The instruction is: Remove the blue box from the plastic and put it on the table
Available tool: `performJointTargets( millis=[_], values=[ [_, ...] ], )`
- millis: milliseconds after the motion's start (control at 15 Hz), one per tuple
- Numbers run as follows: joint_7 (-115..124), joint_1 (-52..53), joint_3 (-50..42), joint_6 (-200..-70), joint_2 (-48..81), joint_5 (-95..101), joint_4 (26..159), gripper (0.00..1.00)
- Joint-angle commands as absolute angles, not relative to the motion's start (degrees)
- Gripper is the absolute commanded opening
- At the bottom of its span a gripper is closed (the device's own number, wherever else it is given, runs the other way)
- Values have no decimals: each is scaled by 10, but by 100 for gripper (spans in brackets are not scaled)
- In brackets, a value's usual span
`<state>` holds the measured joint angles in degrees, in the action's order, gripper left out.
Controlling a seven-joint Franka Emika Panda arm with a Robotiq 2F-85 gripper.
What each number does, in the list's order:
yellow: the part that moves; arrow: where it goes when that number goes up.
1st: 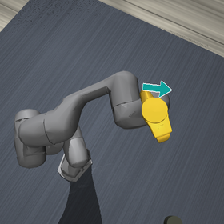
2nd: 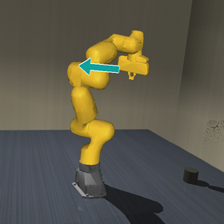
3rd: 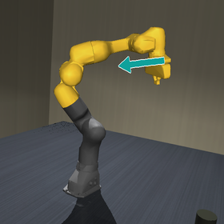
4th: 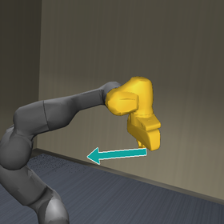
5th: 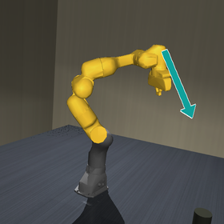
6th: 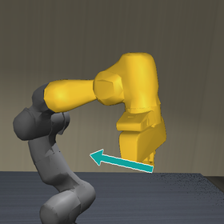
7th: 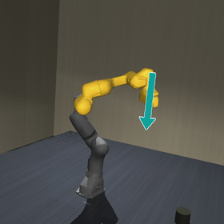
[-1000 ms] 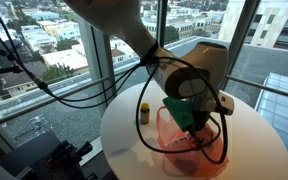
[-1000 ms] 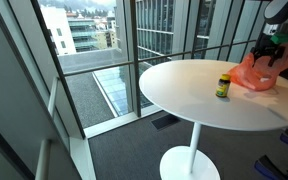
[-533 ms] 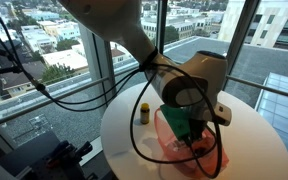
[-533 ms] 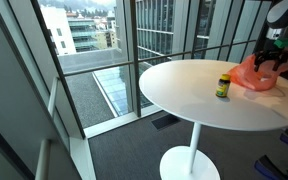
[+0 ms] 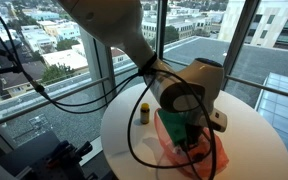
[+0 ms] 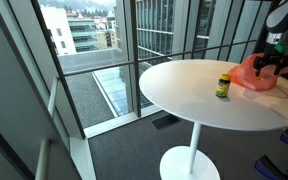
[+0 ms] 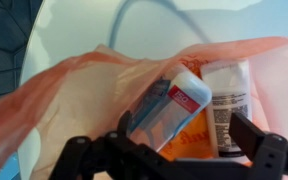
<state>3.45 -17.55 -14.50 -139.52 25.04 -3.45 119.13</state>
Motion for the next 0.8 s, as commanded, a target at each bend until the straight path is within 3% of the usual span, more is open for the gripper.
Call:
performJointTargets(
  millis=[0, 733],
  values=[
    [55, -171, -151, -1394, 246, -35, 1200, 100],
    [82, -169, -158, -1397, 260, -33, 1200, 100]
  ],
)
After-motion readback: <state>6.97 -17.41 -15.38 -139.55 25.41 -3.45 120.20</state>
